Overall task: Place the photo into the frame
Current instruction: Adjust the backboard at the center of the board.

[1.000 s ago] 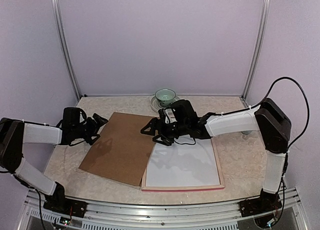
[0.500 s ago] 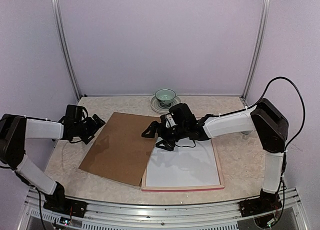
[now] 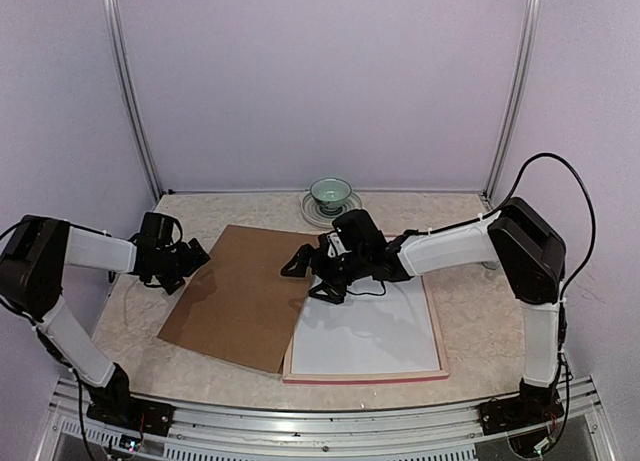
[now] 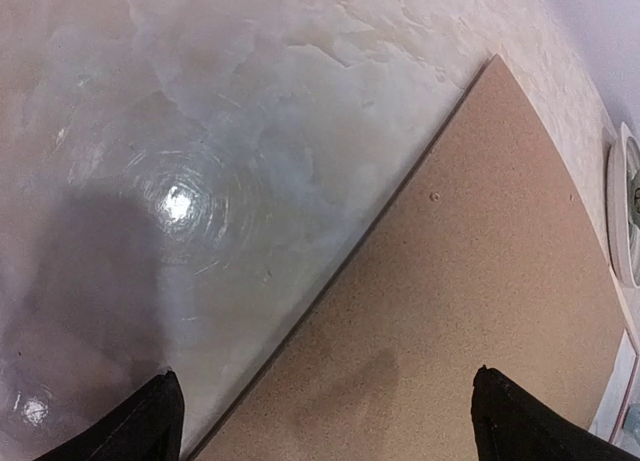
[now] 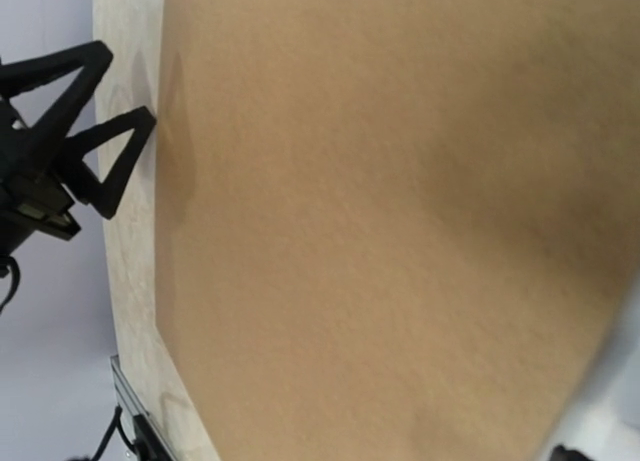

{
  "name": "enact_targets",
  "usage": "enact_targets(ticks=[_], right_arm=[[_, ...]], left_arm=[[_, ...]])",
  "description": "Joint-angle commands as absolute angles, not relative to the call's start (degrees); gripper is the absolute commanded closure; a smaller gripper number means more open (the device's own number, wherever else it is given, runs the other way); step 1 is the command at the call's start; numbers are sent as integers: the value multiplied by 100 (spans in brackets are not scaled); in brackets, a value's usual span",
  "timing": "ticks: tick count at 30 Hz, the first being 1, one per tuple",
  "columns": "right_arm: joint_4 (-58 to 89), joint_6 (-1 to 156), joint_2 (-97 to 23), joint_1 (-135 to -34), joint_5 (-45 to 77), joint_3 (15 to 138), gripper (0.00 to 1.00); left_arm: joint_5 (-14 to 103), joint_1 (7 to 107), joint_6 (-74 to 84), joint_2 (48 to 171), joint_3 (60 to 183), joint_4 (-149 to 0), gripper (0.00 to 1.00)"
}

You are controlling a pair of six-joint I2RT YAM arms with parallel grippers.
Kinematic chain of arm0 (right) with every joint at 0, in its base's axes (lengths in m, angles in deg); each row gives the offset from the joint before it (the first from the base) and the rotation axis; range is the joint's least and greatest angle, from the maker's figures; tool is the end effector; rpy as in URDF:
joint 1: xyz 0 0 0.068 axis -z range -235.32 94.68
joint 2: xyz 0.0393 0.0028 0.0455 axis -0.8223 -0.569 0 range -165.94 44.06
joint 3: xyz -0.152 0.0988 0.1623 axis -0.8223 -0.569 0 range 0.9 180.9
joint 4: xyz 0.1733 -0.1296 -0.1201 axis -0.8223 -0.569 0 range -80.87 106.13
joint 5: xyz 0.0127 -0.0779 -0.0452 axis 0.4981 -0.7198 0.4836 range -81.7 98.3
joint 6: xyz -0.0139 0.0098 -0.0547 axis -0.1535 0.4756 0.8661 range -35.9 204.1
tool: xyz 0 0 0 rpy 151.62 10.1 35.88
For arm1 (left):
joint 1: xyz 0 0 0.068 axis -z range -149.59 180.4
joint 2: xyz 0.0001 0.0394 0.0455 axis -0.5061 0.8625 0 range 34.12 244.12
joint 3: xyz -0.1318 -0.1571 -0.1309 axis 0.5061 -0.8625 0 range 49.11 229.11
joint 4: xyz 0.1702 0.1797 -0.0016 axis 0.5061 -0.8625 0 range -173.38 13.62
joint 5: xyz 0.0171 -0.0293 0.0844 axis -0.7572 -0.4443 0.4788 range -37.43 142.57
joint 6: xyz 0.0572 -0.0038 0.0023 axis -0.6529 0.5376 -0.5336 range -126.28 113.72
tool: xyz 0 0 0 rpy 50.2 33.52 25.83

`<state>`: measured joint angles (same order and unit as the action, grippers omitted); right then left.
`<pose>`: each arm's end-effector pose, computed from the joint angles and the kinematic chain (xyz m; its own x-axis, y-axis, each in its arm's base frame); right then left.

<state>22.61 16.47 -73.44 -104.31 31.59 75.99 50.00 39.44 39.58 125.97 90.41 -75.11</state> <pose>0.2689 0.3338 0.1445 -0.9818 0.1653 -0.0937 0.0122 0.5469 0.8371 0.2909 -0.0480 0.1203 -0.6546 -0.6219 -0.4299 -0.4079 0.7693 -0.4918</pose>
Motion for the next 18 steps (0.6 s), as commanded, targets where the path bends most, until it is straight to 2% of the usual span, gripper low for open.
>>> enact_targets(ticks=[1,12,18], right_arm=[[2292,1592,-7573,-10392,3226,7868,1],[2226,1564,-7757,-10393,3282,8111,1],[1932,1482,-7399,-10392,2908,7832,1]], left_arm=[[5055,3928,3846,12822,9129,-7621,1],[4865,4273,3884,12961,9099,-7589,1],[4741,4432,4003,13015,8937,-7476,1]])
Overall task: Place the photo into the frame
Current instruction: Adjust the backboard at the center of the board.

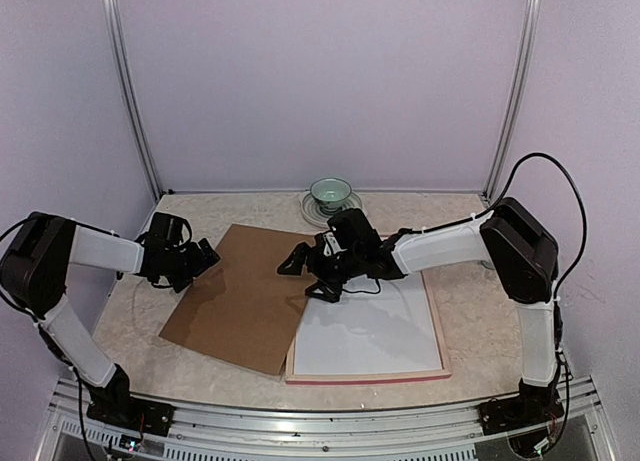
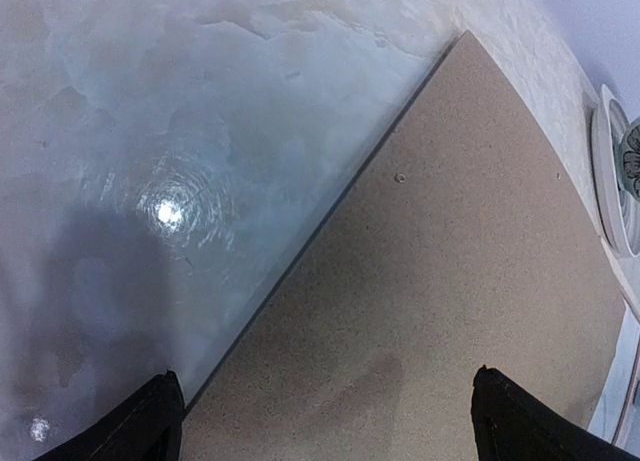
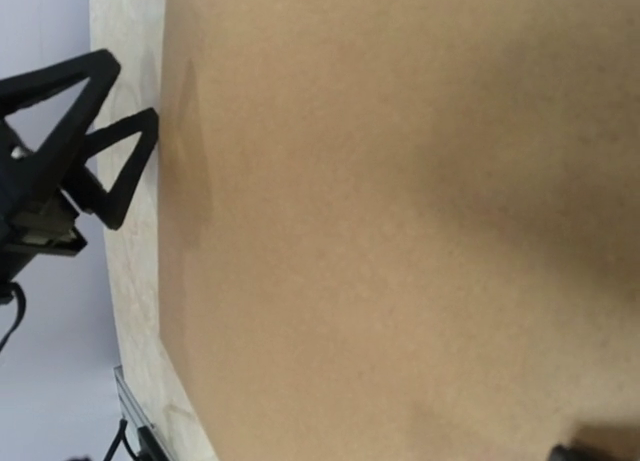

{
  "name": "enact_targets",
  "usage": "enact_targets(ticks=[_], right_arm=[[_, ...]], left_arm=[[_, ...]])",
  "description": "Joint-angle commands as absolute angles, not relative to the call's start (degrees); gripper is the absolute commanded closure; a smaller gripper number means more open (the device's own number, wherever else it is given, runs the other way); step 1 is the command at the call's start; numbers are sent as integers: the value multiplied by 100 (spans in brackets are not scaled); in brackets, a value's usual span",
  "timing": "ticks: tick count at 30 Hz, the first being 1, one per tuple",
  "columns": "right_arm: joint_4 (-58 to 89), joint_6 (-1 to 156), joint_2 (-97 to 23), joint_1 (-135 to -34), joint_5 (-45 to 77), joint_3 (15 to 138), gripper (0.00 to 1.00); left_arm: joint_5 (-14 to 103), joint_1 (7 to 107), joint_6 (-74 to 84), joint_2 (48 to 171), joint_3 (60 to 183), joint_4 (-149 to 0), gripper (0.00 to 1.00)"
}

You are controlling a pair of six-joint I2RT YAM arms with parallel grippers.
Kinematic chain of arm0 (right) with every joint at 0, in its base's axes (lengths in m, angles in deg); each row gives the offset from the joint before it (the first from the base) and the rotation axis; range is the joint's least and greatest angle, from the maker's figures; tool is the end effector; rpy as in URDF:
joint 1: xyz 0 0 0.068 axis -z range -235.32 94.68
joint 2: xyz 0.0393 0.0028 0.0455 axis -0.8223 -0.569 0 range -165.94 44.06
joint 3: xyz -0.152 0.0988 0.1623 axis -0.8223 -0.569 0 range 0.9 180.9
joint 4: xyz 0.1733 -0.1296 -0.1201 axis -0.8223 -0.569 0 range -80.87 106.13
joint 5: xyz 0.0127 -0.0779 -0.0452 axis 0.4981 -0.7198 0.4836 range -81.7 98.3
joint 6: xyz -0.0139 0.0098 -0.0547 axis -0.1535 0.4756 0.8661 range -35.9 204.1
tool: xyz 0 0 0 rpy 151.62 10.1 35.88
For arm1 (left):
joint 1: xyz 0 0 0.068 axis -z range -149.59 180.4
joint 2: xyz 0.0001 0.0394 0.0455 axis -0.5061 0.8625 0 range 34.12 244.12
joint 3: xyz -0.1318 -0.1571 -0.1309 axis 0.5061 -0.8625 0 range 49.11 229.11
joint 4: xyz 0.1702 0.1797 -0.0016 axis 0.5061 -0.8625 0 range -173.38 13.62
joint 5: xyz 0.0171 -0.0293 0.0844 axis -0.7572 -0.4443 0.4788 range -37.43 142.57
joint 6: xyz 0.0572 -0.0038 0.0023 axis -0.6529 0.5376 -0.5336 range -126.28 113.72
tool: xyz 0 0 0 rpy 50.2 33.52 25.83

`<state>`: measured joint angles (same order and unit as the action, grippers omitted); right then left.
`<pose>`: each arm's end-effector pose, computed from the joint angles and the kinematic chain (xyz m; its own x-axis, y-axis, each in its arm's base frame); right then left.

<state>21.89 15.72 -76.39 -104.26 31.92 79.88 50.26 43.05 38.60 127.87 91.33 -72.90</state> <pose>0.2773 0.3431 0.1425 -0.9822 0.1692 -0.0818 0.0230 0.5405 0.8410 0.2943 -0.0676 0.1182 -0.6871 -0.5684 -0.4525 -0.3385 0.8015 -0.4929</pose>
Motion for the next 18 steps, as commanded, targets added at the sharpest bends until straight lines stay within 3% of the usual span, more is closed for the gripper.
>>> enact_targets(ticks=[1,9,18], right_arm=[[1917,1442,-7318,-10394,2839,7746,1],[2031,1245,-6849,-10392,2374,7052,1],[1778,1463,-7309,-10409,2394,7608,1]], left_arm=[[4710,4435,4019,13037,8914,-7458,1],[4676,4414,4025,13035,8874,-7453,1],[4611,4350,4053,13018,8883,-7437,1]])
